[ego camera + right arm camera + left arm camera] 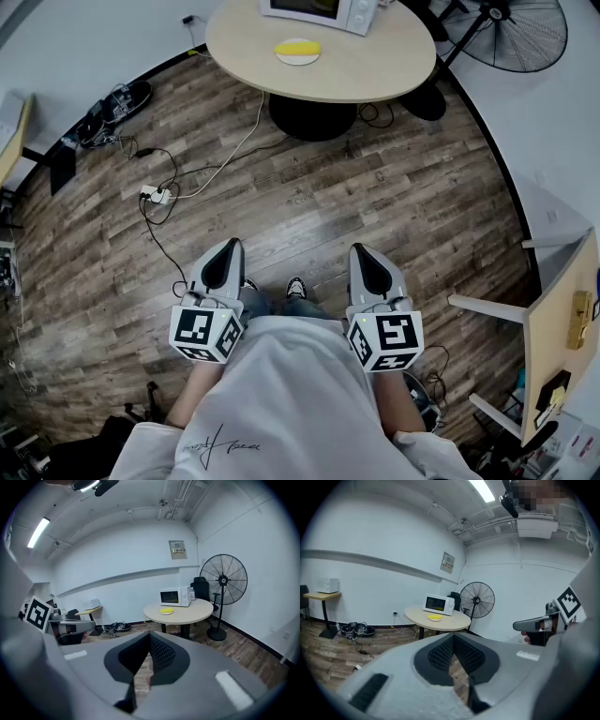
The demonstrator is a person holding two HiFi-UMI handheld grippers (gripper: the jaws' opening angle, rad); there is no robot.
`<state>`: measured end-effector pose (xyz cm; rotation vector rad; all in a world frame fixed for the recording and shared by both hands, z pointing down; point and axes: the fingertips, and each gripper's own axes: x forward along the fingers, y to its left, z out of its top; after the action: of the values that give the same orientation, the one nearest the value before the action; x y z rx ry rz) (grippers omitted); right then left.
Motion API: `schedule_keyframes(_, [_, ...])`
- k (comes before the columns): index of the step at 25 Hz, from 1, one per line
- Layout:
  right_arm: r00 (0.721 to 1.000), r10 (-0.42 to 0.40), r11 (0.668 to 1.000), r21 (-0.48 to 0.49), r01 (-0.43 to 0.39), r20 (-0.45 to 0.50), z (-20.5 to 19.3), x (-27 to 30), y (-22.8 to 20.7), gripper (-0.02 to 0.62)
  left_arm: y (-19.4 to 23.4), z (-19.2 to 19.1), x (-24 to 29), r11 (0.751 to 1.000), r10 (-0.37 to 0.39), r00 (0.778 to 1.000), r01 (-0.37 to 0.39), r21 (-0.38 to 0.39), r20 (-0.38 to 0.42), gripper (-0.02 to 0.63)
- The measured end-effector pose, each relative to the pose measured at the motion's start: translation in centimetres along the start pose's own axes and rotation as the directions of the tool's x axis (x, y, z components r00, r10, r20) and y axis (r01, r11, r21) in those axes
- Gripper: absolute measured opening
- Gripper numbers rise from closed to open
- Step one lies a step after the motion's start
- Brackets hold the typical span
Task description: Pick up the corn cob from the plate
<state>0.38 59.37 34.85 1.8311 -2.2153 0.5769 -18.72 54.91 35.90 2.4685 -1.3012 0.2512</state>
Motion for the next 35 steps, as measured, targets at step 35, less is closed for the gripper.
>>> schedule_keyframes(35, [0.988, -0.144, 0.986, 0.078, 0.148, -0.049, 4.4, 12.9, -4.4, 0.005, 5.4, 5.2, 13.0, 0.987, -0.159, 0.983, 0.159, 0.0, -0.089, -0.005])
